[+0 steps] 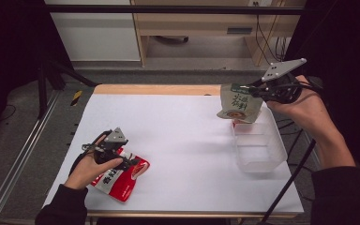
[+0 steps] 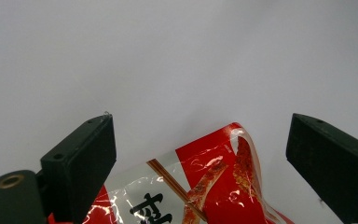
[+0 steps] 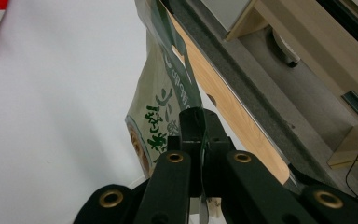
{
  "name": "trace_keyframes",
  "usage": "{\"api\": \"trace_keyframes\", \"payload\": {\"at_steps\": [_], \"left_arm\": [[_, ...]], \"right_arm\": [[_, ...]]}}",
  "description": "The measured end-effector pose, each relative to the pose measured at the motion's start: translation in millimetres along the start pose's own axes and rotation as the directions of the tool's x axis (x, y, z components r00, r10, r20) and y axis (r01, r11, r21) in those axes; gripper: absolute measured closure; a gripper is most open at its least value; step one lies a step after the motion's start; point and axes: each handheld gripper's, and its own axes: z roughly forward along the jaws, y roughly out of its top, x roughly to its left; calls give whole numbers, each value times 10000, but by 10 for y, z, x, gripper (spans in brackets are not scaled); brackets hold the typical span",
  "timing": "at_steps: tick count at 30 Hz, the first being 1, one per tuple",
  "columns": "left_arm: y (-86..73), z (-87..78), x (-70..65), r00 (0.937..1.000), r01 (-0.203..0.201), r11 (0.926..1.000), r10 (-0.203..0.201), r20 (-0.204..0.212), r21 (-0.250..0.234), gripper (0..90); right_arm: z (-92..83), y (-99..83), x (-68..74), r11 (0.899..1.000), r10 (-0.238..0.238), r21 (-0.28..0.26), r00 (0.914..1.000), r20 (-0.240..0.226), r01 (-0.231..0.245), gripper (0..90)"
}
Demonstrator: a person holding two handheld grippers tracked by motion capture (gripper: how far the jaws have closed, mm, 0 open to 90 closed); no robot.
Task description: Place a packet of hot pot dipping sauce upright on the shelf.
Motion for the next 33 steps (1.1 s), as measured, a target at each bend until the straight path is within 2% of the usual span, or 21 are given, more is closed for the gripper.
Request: {"api": "trace_keyframes", "payload": {"at_steps": [2,4,8,14,17,29,33], "left_arm": [[23,-4,6,10000,-24,10000,24,-89,-22,87],[34,-4,-21,9999,126,9997,-125,38,-219,87],[35,-25,-22,10000,49,9998,-48,44,-201,87],[42,-35,-22,10000,35,9998,-33,70,-213,87],[40,-31,-14,10000,67,9998,-66,57,-206,87],[-4,6,0,9999,138,9999,-138,18,-53,87],[11,-13,16,10000,34,10000,-34,-23,-16,87]], "right_arm": [[-20,-55,-30,9999,110,1,9999,84,-110,900],[-36,-121,-63,9996,282,-26,9995,174,-282,900],[-51,-262,-122,9993,375,-63,9991,198,-374,900],[5,-503,-222,9969,779,86,9968,176,-781,900],[46,-585,-248,9966,809,141,9967,108,-810,900],[86,-756,-305,9955,939,145,9955,-135,-937,900],[87,-790,-308,9948,1002,202,9948,-184,-998,900]]}}
